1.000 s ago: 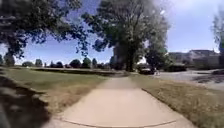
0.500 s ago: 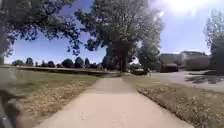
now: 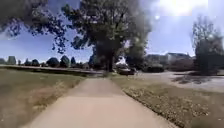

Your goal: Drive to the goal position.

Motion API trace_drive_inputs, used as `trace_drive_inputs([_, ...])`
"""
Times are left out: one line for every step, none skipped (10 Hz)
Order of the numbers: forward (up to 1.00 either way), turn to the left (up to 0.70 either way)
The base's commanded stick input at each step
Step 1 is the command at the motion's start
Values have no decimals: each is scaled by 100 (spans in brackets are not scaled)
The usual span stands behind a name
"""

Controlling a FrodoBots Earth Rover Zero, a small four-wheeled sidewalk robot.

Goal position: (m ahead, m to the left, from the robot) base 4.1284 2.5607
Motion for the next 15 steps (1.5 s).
trace_drive_inputs([70, 0])
trace_drive_inputs([70, 0])
trace_drive_inputs([70, 0])
trace_drive_inputs([70, 0])
trace_drive_inputs([70, 0])
trace_drive_inputs([70, 0])
trace_drive_inputs([70, 0])
trace_drive_inputs([70, 0])
trace_drive_inputs([70, 0])
trace_drive_inputs([70, 0])
trace_drive_inputs([70, 0])
trace_drive_inputs([70, 22])
trace_drive_inputs([70, 35])
trace_drive_inputs([70, 35])
trace_drive_inputs([70, 35])
